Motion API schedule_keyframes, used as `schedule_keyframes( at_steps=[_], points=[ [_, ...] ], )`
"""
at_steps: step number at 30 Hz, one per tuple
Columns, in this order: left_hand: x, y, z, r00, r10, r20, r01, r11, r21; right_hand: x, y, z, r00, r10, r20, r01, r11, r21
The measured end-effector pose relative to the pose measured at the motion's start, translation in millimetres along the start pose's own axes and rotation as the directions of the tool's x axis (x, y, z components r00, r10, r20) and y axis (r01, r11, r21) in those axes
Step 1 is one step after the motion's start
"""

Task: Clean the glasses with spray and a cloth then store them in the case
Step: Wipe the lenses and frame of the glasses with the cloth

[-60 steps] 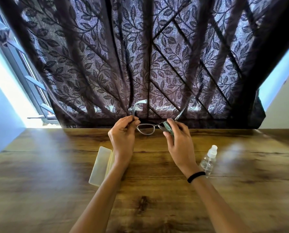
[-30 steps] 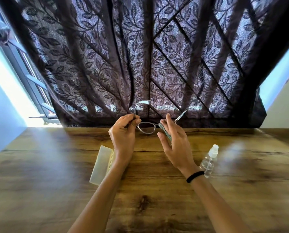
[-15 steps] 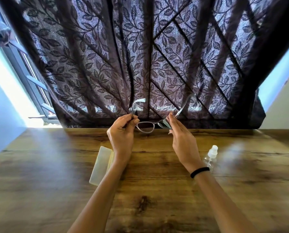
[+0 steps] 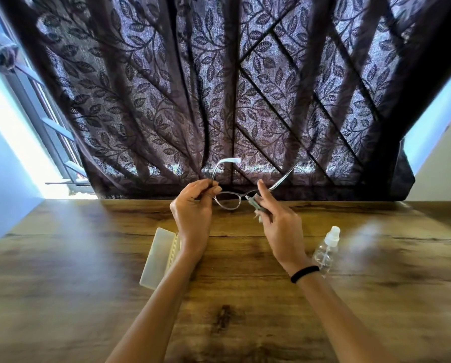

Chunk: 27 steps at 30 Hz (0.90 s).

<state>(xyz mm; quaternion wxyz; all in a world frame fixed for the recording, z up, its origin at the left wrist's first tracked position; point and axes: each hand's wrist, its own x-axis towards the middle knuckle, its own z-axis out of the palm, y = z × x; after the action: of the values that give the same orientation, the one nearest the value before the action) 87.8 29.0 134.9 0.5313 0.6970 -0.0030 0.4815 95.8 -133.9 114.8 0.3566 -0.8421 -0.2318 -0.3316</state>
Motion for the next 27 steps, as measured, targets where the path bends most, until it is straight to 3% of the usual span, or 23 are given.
schedule_keyframes(
  at_steps=[6, 10, 12, 20, 27],
  points=[
    [-1.0, -4.2, -5.3, 0.999, 0.035, 0.033, -0.038, 0.994, 0.101, 5.0, -4.0, -1.8, 0.978, 0.204, 0.036, -0.204, 0.92, 0.336],
    [2.5, -5.5, -8.6, 0.997, 0.066, 0.048, -0.072, 0.988, 0.138, 12.7, -2.2, -11.5, 0.894, 0.443, 0.071, -0.358, 0.61, 0.706],
    [3.3, -6.0, -9.0, 0.997, 0.065, 0.044, -0.07, 0.988, 0.14, 14.8, -0.3, -14.6, 0.858, 0.513, 0.025, -0.345, 0.539, 0.769],
    [5.5, -6.4, -13.7, 0.998, 0.026, 0.061, -0.034, 0.99, 0.14, 27.8, 12.5, -25.9, 0.795, 0.583, -0.165, -0.261, 0.576, 0.775],
    [9.7, 6.7, -16.7, 0.992, -0.092, 0.085, 0.086, 0.994, 0.072, 24.2, 16.6, -15.8, 0.856, 0.515, 0.04, -0.392, 0.598, 0.699]
  ],
)
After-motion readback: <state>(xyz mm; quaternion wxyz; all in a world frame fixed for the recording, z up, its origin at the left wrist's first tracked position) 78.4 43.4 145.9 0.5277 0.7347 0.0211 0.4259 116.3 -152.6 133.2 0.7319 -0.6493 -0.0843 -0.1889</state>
